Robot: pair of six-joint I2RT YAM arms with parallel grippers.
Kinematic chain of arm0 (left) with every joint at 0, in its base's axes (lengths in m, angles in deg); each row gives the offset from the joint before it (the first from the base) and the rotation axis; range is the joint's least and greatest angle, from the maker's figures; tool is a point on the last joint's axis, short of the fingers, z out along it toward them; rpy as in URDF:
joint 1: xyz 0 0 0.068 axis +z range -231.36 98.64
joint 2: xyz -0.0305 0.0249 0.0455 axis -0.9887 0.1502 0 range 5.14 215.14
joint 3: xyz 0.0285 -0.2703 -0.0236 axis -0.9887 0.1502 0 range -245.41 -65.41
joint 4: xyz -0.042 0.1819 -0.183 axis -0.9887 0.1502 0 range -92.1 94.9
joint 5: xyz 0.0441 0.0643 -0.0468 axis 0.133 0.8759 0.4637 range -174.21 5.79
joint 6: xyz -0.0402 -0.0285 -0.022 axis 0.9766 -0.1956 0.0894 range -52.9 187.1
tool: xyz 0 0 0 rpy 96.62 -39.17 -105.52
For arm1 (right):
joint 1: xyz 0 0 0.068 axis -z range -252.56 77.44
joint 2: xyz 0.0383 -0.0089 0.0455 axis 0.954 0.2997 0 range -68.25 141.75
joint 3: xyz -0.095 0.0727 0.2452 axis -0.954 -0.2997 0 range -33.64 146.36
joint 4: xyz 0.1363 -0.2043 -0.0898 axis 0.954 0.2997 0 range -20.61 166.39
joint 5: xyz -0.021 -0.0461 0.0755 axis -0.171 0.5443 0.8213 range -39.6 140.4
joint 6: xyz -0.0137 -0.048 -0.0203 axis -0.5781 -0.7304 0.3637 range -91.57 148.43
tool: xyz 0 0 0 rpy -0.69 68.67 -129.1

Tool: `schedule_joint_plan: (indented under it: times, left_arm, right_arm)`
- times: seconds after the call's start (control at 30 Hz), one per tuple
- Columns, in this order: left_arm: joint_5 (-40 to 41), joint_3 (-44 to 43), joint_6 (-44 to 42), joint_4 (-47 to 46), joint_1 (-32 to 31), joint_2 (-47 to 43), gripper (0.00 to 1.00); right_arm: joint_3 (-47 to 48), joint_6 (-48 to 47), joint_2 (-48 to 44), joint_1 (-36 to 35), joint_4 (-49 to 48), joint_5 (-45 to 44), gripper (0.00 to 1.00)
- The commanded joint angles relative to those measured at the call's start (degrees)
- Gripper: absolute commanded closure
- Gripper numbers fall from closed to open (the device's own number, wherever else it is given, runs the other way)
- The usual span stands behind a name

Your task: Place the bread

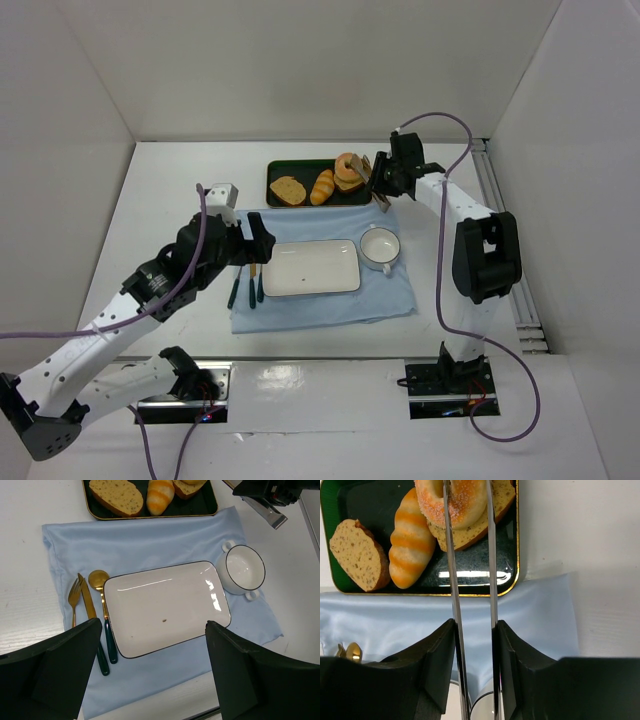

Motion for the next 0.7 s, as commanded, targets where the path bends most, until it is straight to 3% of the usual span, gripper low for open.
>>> schedule_joint_plan:
  times: [0.0, 0.67]
  left_arm:
    - [0.1, 0.2, 0.2, -2.6, 0.3, 0.4, 0.02]
    - [0.1, -0.3, -0.9, -3.7, 0.3, 0.9, 0.02]
  right_arm:
    - [0.6, 0.4, -3.3, -0.6, -0.6, 0.5, 0.67]
    - [6.2, -2.9, -14.2, -0.6, 8.2, -1.6, 0.69]
